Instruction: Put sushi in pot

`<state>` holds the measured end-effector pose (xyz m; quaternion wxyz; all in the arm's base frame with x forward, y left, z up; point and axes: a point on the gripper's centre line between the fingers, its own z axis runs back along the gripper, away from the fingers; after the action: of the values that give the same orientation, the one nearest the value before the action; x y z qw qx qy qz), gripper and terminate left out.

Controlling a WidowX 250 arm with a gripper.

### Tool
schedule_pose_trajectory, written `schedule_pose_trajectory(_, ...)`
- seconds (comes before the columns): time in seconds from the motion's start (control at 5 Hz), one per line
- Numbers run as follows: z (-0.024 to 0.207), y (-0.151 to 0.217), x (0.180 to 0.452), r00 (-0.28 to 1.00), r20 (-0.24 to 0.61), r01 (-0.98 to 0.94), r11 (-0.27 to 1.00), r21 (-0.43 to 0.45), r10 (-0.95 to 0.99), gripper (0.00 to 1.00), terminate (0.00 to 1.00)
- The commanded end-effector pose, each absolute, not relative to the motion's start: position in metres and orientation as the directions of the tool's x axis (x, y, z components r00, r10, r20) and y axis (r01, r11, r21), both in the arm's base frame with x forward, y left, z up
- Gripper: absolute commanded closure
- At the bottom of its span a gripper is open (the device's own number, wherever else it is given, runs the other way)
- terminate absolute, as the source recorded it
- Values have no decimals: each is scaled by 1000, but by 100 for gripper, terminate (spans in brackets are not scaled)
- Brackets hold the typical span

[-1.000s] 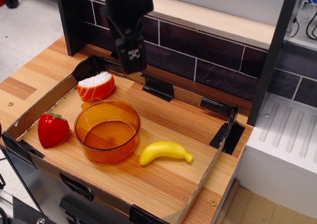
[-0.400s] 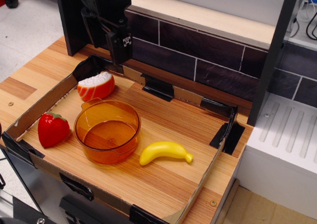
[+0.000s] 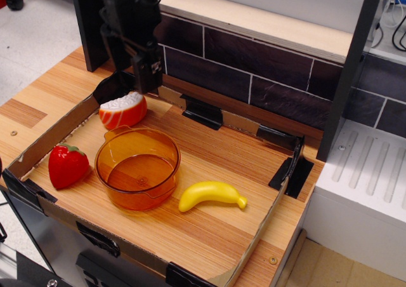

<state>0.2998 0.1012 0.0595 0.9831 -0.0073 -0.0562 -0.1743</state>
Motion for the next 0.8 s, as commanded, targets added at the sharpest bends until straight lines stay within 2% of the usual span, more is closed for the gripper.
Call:
schedule_pose_trajectory(0.0, 47, 116, 299, 934, 125, 331, 942, 59, -336, 0, 0)
schedule_pose_trajectory(0.6, 29, 108, 304, 924, 130, 350, 932, 93, -360, 0, 0)
